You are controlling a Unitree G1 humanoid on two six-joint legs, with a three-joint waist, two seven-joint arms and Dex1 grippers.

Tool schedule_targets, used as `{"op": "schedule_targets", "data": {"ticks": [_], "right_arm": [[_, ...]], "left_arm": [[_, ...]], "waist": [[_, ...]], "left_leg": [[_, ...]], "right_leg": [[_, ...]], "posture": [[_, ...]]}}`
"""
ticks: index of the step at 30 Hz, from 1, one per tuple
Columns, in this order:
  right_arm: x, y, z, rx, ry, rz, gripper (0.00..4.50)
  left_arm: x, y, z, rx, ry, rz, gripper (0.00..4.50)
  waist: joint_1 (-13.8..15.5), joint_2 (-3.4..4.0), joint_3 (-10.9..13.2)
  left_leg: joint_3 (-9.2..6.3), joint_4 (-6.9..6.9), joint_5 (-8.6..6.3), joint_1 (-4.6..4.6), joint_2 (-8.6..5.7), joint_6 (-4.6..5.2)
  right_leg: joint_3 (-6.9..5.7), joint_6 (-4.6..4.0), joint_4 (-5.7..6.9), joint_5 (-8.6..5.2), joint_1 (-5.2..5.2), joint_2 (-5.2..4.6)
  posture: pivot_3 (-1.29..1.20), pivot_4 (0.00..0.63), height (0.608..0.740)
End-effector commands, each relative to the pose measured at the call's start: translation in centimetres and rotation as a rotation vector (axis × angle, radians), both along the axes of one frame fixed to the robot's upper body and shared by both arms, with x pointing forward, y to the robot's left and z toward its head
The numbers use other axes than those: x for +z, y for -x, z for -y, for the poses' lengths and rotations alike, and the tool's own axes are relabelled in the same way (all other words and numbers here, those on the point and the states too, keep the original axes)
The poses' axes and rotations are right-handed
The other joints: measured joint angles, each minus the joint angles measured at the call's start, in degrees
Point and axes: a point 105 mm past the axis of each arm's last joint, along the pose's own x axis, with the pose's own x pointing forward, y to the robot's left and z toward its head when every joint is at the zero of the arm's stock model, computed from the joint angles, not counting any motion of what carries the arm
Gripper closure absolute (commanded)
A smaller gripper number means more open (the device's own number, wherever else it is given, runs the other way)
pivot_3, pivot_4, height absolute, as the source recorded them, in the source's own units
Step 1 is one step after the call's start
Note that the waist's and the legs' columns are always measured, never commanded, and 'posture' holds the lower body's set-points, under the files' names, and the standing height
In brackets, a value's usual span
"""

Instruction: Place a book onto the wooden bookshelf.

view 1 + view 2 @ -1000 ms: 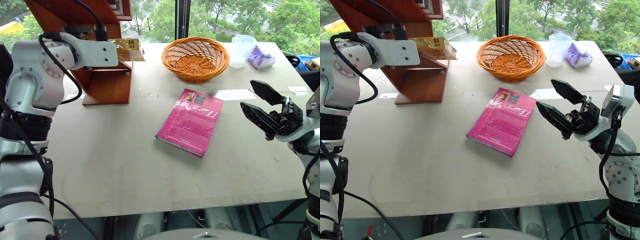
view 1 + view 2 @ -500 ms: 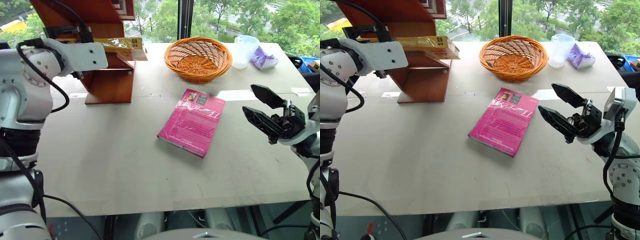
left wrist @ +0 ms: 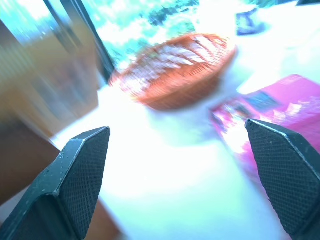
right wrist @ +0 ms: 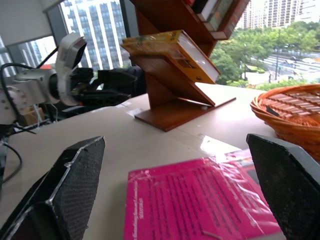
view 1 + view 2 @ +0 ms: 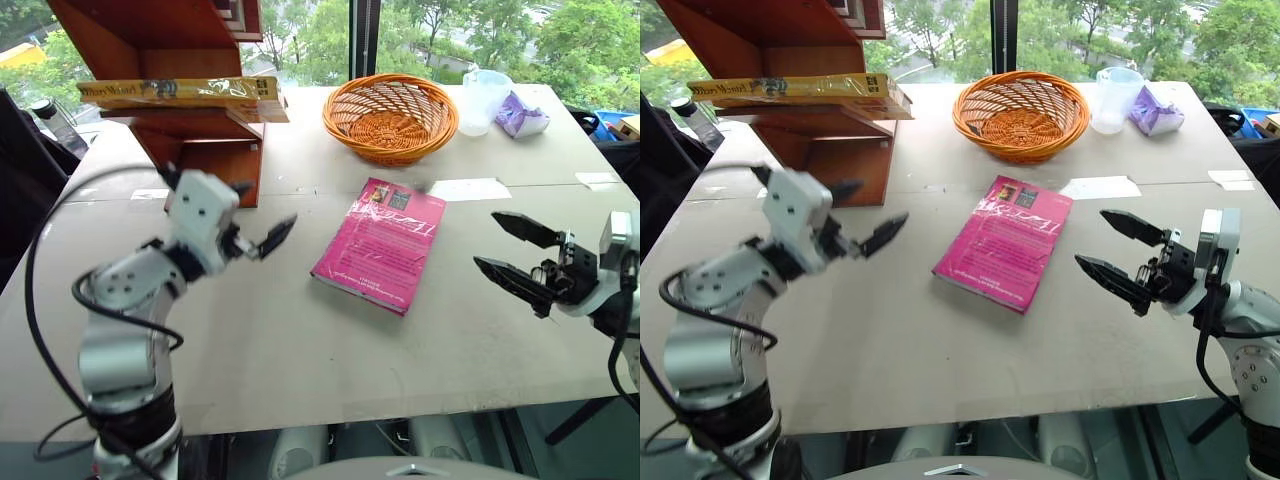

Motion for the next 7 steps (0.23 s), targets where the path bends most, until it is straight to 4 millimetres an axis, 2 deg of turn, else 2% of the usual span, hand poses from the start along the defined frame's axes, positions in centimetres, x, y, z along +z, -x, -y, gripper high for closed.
{"op": "schedule_targets", "data": {"ticks": [1, 3, 5, 7], "right_arm": [[-4.5, 0.1, 1.6, -0.148, 0.136, -0.07, 0.0], [-7.5, 0.7, 2.4, -0.185, 0.242, -0.117, 0.0], [-8.5, 0.8, 2.8, -0.206, 0.269, -0.119, 0.0], [-9.0, 0.6, 3.3, -0.231, 0.28, -0.104, 0.0]], "left_arm": [[-3.2, 0.8, -1.1, 0.015, -0.007, -0.044, 0.05], [-6.7, 1.4, -1.8, 0.032, -0.011, -0.143, 0.05], [-8.2, 1.8, -1.9, 0.027, -0.009, -0.176, 0.05], [-8.9, 2.1, -1.7, 0.01, 0.01, -0.187, 0.05]], "waist": [[0.5, 0.04, -0.1], [1.1, 0.18, -0.2], [1.0, 0.19, -0.2], [1.0, 0.16, -0.1]], "left_leg": [[-0.02, 0.0, 0.01, 0.07, 0.0, -0.02], [0.06, 0.0, 0.01, 0.28, -0.02, -0.03], [0.19, -0.02, -0.01, 0.55, -0.08, -0.03], [0.24, -0.01, -0.04, 0.55, -0.07, -0.07]], "right_leg": [[-0.02, -0.09, 0.01, -0.05, 0.05, 0.0], [0.03, 0.08, 0.01, -0.2, 0.21, -0.04], [0.13, 0.09, -0.03, -0.24, 0.38, -0.15], [0.23, 0.09, -0.03, -0.23, 0.35, -0.22]], "posture": [[0.0, 0.15, 0.74], [0.0, 0.15, 0.74], [0.0, 0.15, 0.74], [0.0, 0.15, 0.74]]}}
